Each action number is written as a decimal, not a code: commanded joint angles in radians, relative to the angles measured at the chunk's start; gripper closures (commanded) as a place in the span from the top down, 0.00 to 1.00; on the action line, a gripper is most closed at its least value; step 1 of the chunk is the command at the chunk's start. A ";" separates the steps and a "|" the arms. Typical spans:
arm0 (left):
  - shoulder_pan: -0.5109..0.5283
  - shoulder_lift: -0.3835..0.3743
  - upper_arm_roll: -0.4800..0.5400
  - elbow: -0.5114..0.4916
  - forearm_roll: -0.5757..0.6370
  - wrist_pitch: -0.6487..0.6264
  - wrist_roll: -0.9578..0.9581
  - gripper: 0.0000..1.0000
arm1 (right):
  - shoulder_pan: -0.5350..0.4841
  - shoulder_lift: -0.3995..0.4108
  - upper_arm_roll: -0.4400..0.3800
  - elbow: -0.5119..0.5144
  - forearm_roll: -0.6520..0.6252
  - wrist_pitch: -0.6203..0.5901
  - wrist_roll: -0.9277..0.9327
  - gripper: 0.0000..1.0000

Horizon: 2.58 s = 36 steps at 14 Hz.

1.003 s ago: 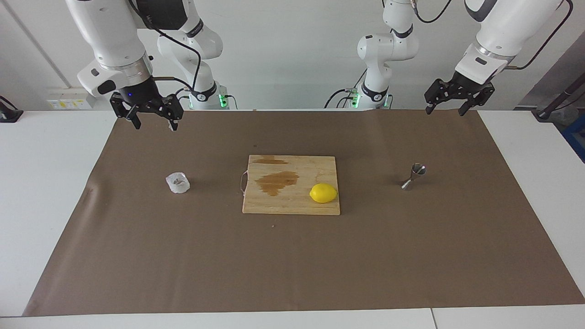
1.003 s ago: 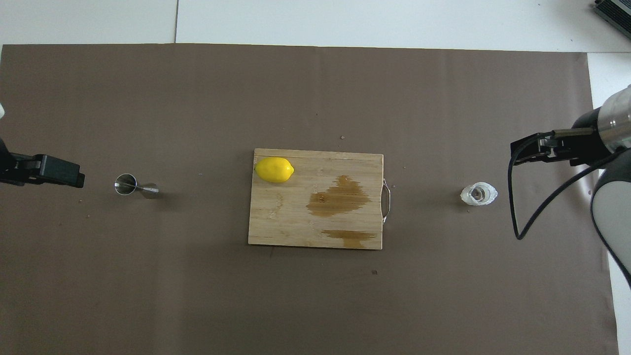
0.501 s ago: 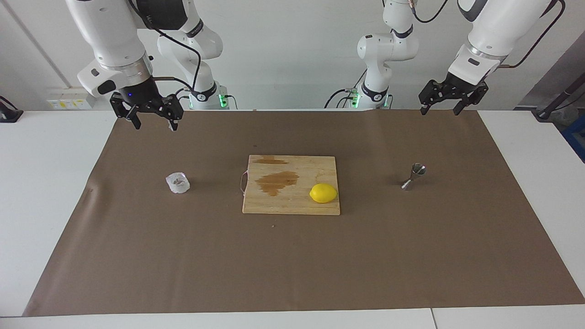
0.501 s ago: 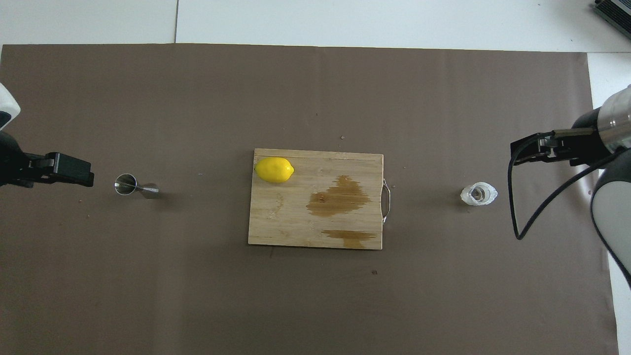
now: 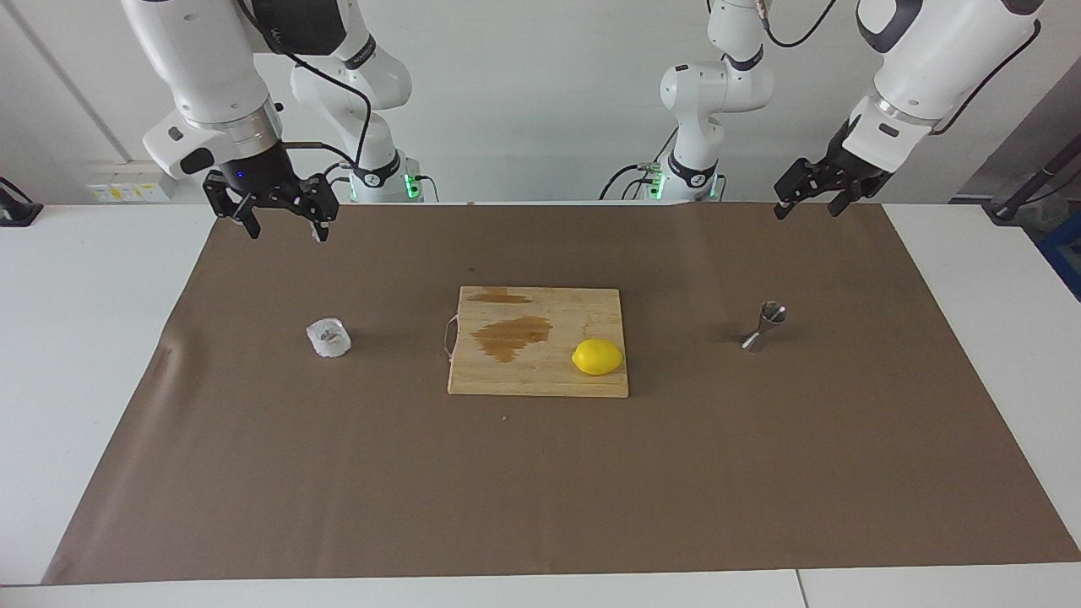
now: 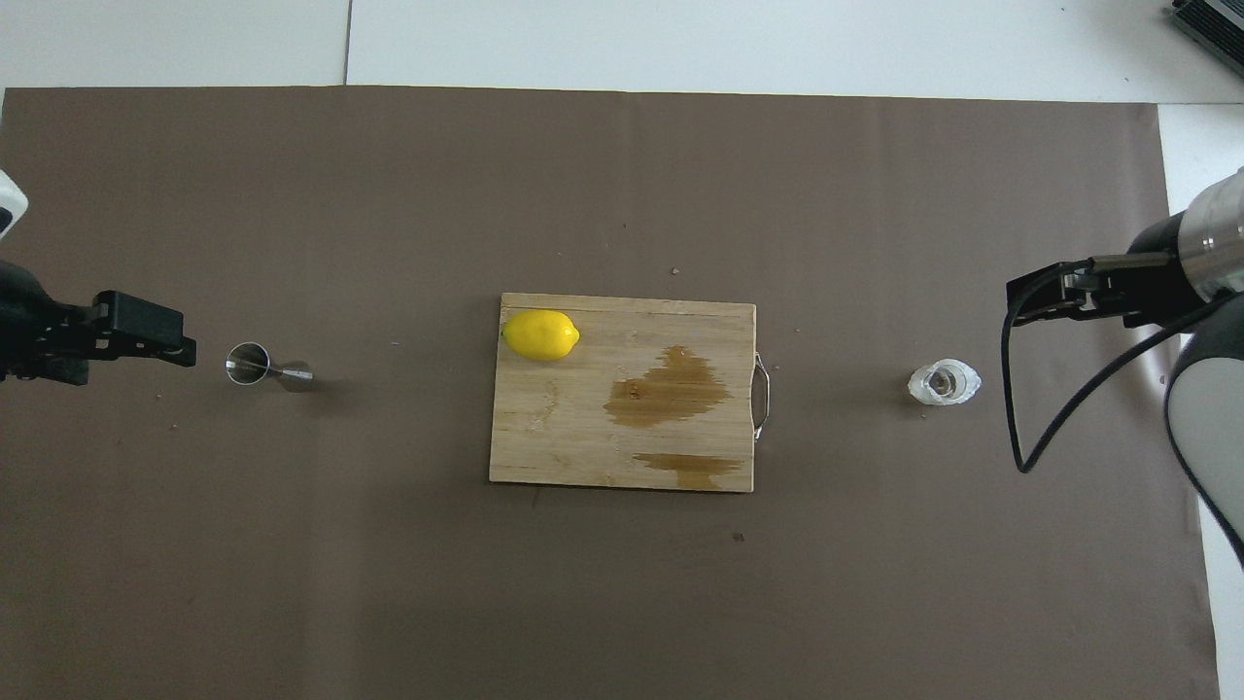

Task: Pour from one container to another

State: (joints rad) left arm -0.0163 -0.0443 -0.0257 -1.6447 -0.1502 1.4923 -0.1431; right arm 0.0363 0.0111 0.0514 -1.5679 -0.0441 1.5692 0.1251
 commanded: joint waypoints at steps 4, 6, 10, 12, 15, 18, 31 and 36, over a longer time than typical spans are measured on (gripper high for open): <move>0.105 0.181 -0.002 0.061 -0.173 -0.090 -0.167 1.00 | -0.016 -0.017 0.007 -0.017 0.018 -0.003 -0.022 1.00; 0.124 0.225 -0.002 0.063 -0.193 -0.112 -0.171 1.00 | -0.016 -0.017 0.007 -0.017 0.018 -0.003 -0.022 1.00; 0.180 0.325 -0.002 0.069 -0.299 -0.151 -0.324 1.00 | -0.016 -0.017 0.007 -0.017 0.018 -0.003 -0.022 1.00; 0.211 0.371 -0.006 0.088 -0.350 -0.162 -0.406 1.00 | -0.016 -0.017 0.007 -0.017 0.018 -0.003 -0.022 1.00; 0.254 0.448 -0.014 0.115 -0.419 -0.194 -0.527 1.00 | -0.016 -0.017 0.007 -0.017 0.018 -0.003 -0.022 1.00; 0.295 0.484 -0.014 0.105 -0.471 -0.224 -0.553 1.00 | -0.016 -0.017 0.007 -0.017 0.018 -0.003 -0.022 1.00; 0.406 0.604 -0.069 0.068 -0.554 -0.198 -0.578 1.00 | -0.015 -0.017 0.007 -0.017 0.018 -0.003 -0.022 1.00; 0.418 0.607 -0.071 0.023 -0.641 -0.150 -0.624 1.00 | -0.010 -0.019 0.010 -0.018 0.020 -0.005 -0.024 1.00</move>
State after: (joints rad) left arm 0.3780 0.5652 -0.0803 -1.5927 -0.7546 1.3134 -0.7391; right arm 0.0373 0.0111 0.0568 -1.5683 -0.0441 1.5692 0.1251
